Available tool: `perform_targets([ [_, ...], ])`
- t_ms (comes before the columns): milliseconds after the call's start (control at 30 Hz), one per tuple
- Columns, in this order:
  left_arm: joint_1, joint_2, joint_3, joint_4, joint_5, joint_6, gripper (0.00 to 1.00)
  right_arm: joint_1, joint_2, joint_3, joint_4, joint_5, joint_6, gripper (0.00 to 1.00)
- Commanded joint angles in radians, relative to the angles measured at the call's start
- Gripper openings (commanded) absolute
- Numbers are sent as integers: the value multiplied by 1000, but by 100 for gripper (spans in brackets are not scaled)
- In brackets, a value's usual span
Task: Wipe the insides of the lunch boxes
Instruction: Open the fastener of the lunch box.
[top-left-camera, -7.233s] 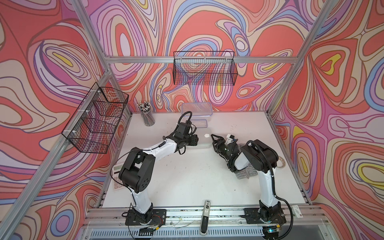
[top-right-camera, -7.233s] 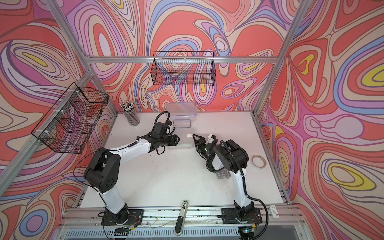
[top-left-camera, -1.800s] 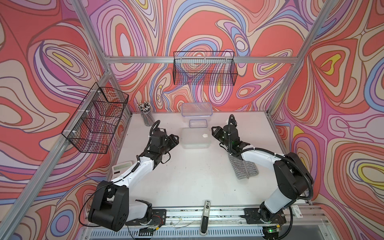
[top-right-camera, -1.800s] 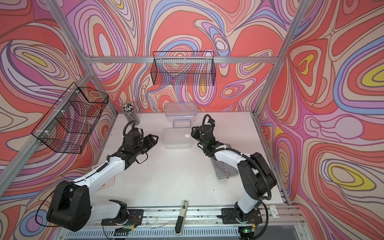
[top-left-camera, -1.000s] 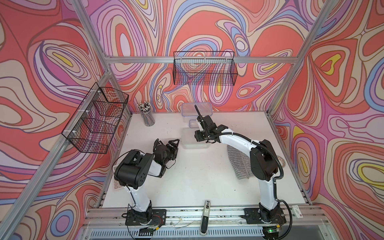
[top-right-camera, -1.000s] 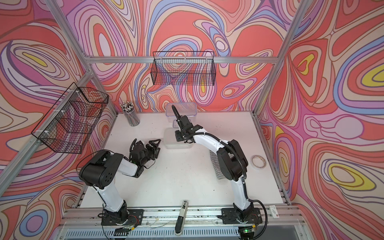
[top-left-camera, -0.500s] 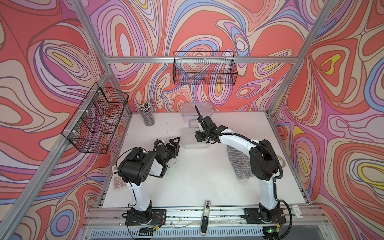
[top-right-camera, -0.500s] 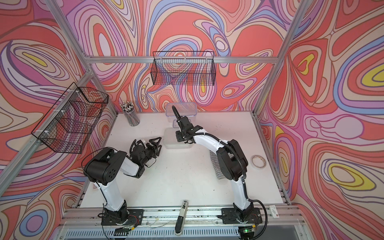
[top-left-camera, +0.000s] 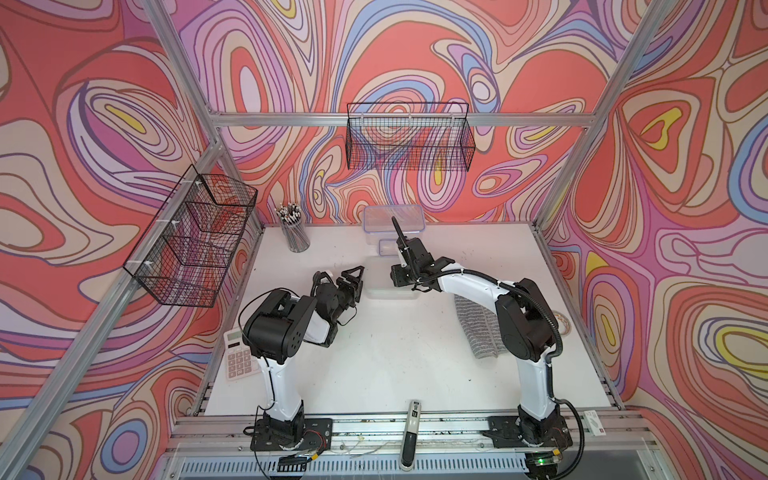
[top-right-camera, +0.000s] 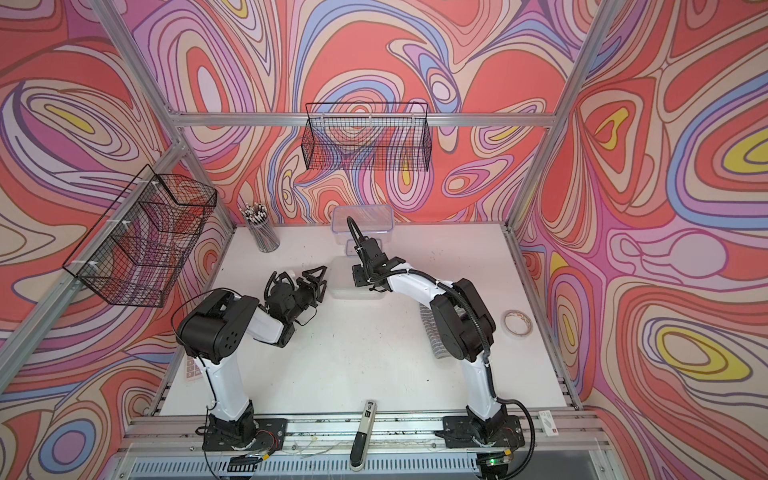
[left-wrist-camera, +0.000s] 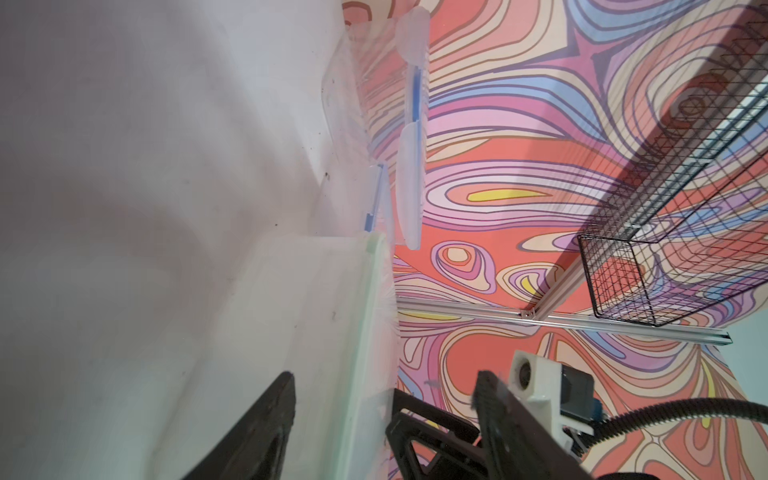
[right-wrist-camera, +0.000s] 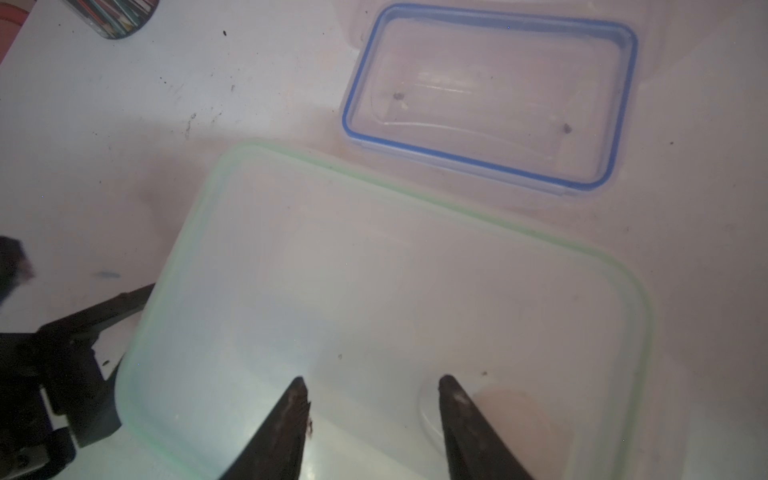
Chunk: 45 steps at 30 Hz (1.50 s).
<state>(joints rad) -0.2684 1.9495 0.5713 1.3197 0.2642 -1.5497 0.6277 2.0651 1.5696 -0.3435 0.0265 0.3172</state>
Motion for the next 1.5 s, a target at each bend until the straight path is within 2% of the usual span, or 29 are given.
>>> perform_targets([
  [0, -8, 19, 0, 44, 3, -13, 70, 1, 34, -29, -4, -11, 25, 52],
  [267, -24, 57, 19, 46, -3, -34, 69, 2, 37, -52, 7, -10, 42, 52],
  [733, -49, 42, 62, 46, -64, -45, 65, 1, 49, -122, 54, -38, 122, 51],
  [933, -52, 42, 83, 46, -66, -55, 60, 1, 60, -129, 55, -52, 135, 51],
  [1200, -62, 34, 71, 45, -138, -64, 56, 1, 60, -140, 59, -60, 151, 50],
  [1467, -69, 40, 82, 46, -154, -73, 47, 1, 64, -144, 62, -64, 161, 49],
])
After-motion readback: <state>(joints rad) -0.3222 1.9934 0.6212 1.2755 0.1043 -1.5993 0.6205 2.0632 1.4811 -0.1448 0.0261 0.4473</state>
